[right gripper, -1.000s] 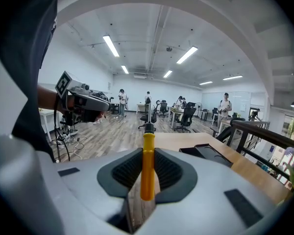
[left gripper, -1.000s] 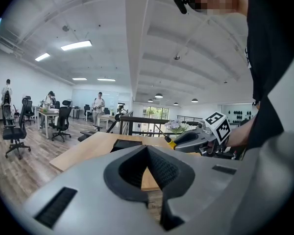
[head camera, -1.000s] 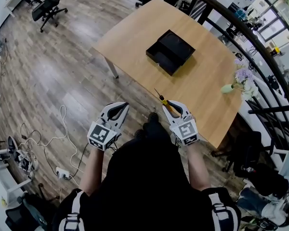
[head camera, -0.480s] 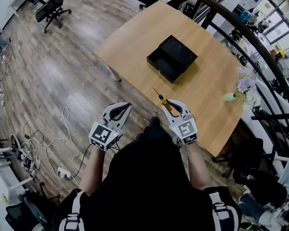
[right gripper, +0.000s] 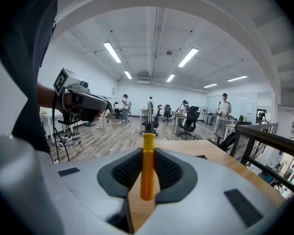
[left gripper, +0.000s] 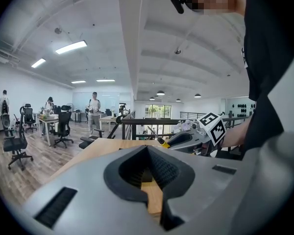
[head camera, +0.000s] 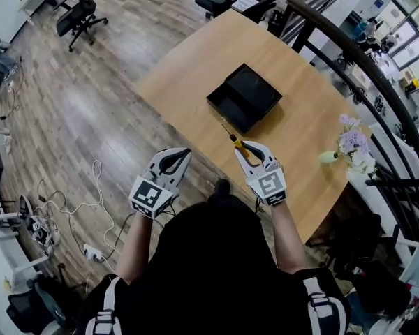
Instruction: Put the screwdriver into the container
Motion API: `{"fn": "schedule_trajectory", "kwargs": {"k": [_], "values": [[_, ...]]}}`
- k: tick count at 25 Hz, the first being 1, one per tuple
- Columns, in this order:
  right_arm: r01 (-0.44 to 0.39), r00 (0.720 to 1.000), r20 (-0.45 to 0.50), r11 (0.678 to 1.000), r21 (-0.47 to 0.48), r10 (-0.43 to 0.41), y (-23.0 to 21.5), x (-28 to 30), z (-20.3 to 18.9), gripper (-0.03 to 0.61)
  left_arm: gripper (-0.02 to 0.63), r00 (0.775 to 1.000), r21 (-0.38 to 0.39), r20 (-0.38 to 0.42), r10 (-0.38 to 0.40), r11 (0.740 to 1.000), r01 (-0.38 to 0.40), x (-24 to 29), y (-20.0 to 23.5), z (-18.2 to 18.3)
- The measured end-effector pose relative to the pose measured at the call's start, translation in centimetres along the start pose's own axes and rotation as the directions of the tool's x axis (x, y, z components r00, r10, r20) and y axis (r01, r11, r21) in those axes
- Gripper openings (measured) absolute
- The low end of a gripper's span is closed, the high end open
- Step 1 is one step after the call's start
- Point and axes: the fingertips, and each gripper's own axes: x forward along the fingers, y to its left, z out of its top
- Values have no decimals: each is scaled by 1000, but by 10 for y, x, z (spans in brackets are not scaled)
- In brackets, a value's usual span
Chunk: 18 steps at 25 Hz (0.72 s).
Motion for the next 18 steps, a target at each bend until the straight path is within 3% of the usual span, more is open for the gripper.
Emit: {"fn": "schedule_trajectory", "kwargs": {"k": [7,18], "values": [[-14,1000,-11,1000,7,14,-36,-3,-20,86,21,1000,11,-7,20,1000,-20,37,-7,4],[-18,999,-45,1000,26,19,-53,-2,-38,86,21,999,-10,-24,23,1000,-23,57,-3,0]]}}
